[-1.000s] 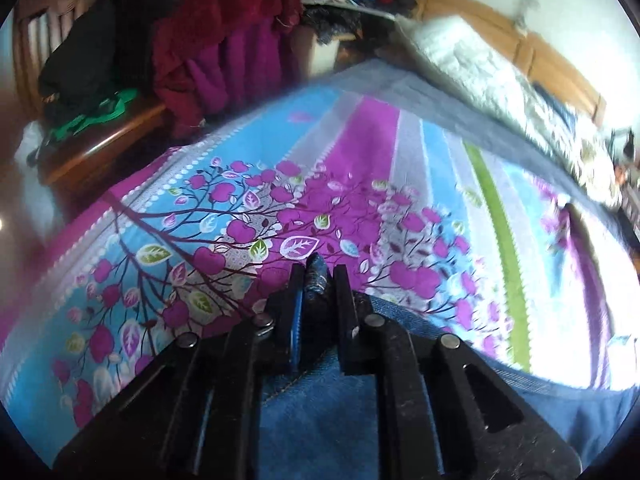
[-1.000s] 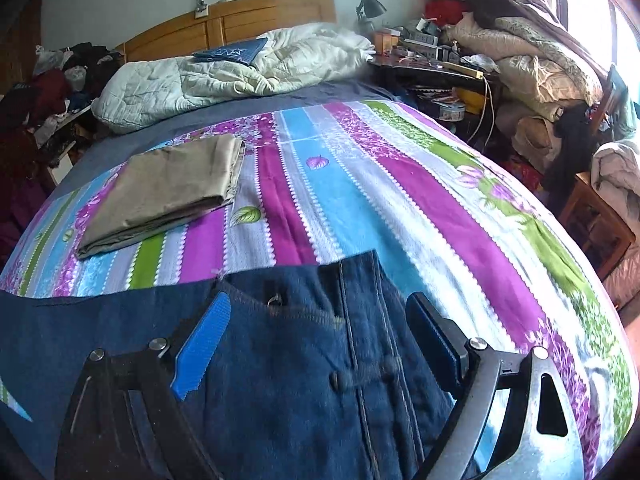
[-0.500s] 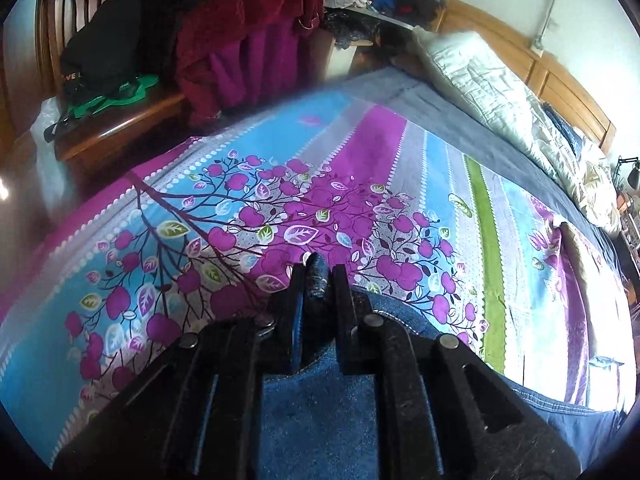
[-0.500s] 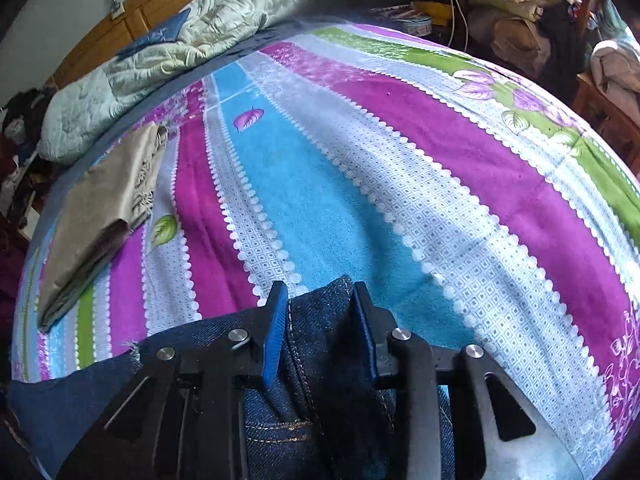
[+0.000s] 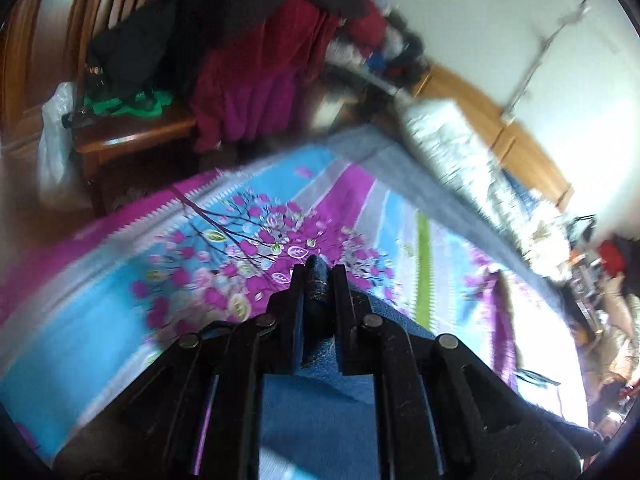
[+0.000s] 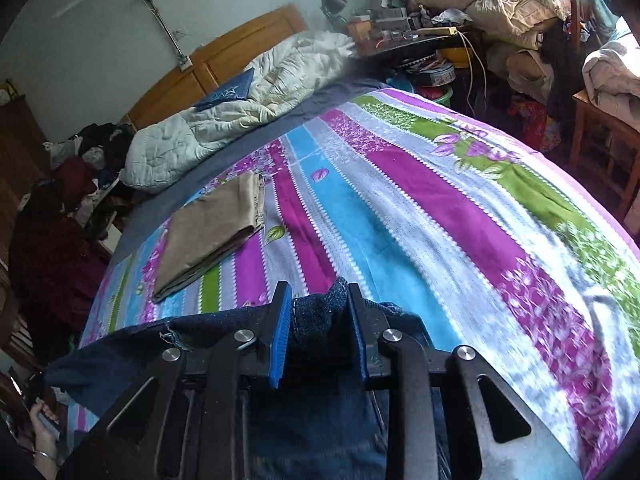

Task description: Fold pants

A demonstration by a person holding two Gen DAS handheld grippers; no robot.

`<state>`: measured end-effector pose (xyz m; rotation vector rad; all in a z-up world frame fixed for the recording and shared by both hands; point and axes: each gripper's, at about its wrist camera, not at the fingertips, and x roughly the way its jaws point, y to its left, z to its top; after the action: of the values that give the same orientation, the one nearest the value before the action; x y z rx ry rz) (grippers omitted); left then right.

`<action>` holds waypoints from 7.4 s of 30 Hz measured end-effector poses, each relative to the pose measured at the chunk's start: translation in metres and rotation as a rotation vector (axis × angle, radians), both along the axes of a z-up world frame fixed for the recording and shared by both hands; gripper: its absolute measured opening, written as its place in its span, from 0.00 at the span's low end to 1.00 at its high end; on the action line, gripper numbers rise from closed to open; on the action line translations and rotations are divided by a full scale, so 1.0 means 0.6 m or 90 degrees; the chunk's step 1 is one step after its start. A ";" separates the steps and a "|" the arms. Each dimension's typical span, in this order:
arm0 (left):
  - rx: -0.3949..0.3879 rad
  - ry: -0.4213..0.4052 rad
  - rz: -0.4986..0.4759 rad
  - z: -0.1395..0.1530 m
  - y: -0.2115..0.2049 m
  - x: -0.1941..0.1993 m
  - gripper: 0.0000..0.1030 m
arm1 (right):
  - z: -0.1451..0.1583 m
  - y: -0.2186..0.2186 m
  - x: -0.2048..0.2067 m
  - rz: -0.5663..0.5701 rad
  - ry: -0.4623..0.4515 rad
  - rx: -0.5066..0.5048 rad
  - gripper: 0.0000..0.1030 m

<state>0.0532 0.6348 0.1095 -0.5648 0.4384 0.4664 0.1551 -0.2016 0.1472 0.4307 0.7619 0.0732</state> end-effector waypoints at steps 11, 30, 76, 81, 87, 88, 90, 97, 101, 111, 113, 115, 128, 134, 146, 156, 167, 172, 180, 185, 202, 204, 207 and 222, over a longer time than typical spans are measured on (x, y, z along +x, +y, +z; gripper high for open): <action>-0.071 0.016 0.019 -0.104 -0.008 -0.358 0.16 | -0.123 -0.108 -0.290 -0.063 0.109 0.092 0.30; -0.363 0.052 0.095 -0.179 -0.001 -0.339 0.48 | -0.214 -0.094 -0.300 -0.107 0.166 0.406 0.70; -0.414 -0.002 0.086 -0.252 0.034 -0.430 0.54 | -0.134 -0.083 -0.320 -0.043 0.168 0.195 0.06; -0.378 0.055 0.105 -0.248 0.027 -0.396 0.04 | -0.125 -0.076 -0.320 -0.041 0.162 0.194 0.06; -0.318 0.040 0.084 -0.208 0.015 -0.404 0.03 | -0.072 -0.092 -0.379 -0.006 0.087 0.191 0.04; -0.313 0.046 0.085 -0.216 0.018 -0.403 0.03 | -0.088 -0.093 -0.382 -0.007 0.106 0.178 0.04; -0.318 0.084 0.095 -0.244 0.022 -0.393 0.03 | -0.142 -0.100 -0.382 -0.029 0.177 0.171 0.04; -0.314 0.080 0.094 -0.219 0.025 -0.391 0.04 | -0.145 -0.106 -0.394 -0.013 0.174 0.157 0.04; -0.307 0.099 0.111 -0.231 0.015 -0.389 0.04 | -0.138 -0.102 -0.412 -0.012 0.164 0.165 0.04; -0.309 0.113 0.117 -0.237 0.015 -0.386 0.06 | -0.202 -0.141 -0.424 -0.057 0.228 0.165 0.21; -0.327 0.101 0.123 -0.234 0.019 -0.393 0.09 | -0.205 -0.156 -0.432 -0.081 0.226 0.158 0.27; -0.309 0.109 0.139 -0.224 0.018 -0.405 0.16 | -0.198 -0.178 -0.446 -0.130 0.223 0.122 0.28; -0.129 0.034 0.275 -0.114 -0.038 -0.459 0.19 | -0.081 0.131 -0.230 0.233 0.076 -0.037 0.32; -0.067 0.072 0.080 -0.102 -0.152 -0.379 0.38 | -0.231 0.296 -0.082 0.334 0.142 -0.153 0.00; -0.129 0.100 -0.001 -0.228 -0.156 -0.323 0.48 | -0.185 0.366 -0.095 0.345 0.046 -0.097 0.07; -0.159 0.017 0.086 -0.225 -0.098 -0.442 0.49 | -0.185 0.441 -0.086 0.267 0.045 -0.306 0.17; -0.218 -0.027 0.100 -0.305 -0.077 -0.466 0.49 | -0.149 0.693 -0.204 0.562 0.011 -0.230 0.22; -0.235 -0.100 0.114 -0.308 -0.062 -0.476 0.49 | -0.140 0.852 -0.225 0.739 -0.024 -0.257 0.27; -0.234 -0.158 0.098 -0.294 -0.042 -0.467 0.49 | -0.147 1.183 -0.199 0.976 0.016 -0.207 0.52; -0.247 -0.186 0.102 -0.297 -0.033 -0.470 0.49 | -0.181 1.375 -0.204 1.076 0.056 -0.168 0.55; -0.160 -0.147 0.103 -0.277 -0.036 -0.459 0.22 | -0.276 1.539 -0.219 1.200 0.073 -0.154 0.22; -0.157 -0.145 0.106 -0.276 -0.033 -0.459 0.18 | -0.258 1.526 -0.226 1.198 0.038 -0.146 0.21; -0.118 -0.130 0.112 -0.252 -0.046 -0.456 0.16 | -0.221 1.488 -0.241 1.196 0.001 -0.132 0.20; 0.191 -0.083 -0.341 -0.036 -0.451 -0.291 0.13 | -0.050 0.846 -0.128 0.856 0.012 -0.099 0.20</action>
<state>-0.1212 0.3639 0.0878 -0.1714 0.3677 -0.0216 0.0784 0.3063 0.1171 -0.2945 0.9550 1.2546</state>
